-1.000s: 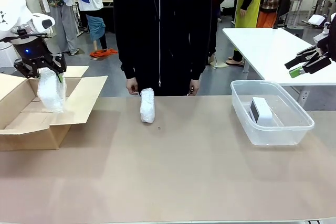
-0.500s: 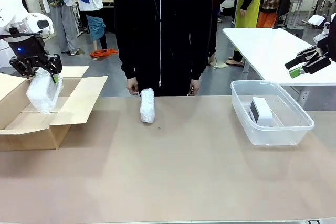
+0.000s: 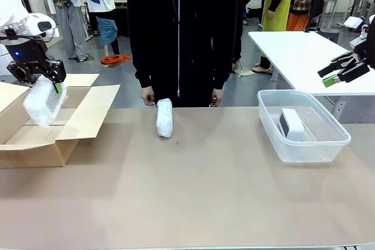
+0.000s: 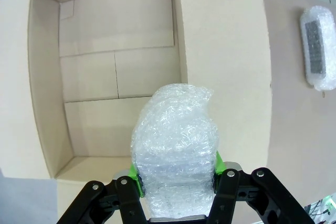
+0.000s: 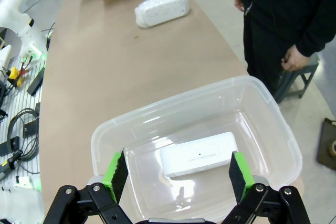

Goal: Separate and place wrapped and unwrapped clocks.
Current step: If the picked Digital clock is wrapped, place it in the Package Box ; if not, place it in the Organizing box.

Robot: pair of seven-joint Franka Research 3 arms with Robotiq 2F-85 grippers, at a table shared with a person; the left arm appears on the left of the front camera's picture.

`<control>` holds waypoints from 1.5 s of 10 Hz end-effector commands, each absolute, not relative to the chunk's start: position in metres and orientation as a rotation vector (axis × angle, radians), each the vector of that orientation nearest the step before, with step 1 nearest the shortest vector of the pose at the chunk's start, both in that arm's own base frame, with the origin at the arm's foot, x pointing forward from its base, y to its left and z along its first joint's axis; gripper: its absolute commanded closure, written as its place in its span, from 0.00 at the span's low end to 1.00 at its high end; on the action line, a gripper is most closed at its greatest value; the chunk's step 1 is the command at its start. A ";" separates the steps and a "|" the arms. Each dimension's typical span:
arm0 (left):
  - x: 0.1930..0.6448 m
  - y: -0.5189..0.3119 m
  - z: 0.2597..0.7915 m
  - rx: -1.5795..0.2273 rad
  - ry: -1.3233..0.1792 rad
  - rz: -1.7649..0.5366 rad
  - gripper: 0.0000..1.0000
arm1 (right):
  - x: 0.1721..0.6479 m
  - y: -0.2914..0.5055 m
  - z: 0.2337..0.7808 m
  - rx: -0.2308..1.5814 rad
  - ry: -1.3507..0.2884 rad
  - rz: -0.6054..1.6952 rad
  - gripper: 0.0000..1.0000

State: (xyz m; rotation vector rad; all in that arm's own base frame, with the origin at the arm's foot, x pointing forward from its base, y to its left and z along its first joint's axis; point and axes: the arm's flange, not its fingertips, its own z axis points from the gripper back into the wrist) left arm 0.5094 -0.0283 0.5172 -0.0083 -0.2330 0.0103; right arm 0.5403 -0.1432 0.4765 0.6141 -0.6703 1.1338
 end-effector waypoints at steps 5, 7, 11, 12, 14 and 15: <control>0.509 -0.030 0.518 -0.011 -0.247 0.019 0.47 | 0.540 -0.141 0.476 0.604 -0.669 1.125 0.00; 0.509 -0.030 0.518 -0.011 -0.247 0.019 0.47 | 0.540 -0.141 0.476 0.604 -0.669 1.125 0.00; 0.530 -0.010 0.502 0.060 -0.178 -0.090 0.46 | 0.540 -0.141 0.476 0.604 -0.669 1.125 0.00; 0.534 -0.004 0.500 0.072 -0.166 -0.106 0.46 | 0.540 -0.141 0.476 0.604 -0.669 1.125 0.00; 0.544 0.008 0.496 0.075 -0.161 -0.117 0.46 | 0.540 -0.141 0.476 0.604 -0.669 1.125 0.00; 0.550 0.016 0.491 0.055 -0.171 -0.128 0.46 | 0.540 -0.141 0.476 0.604 -0.669 1.125 0.00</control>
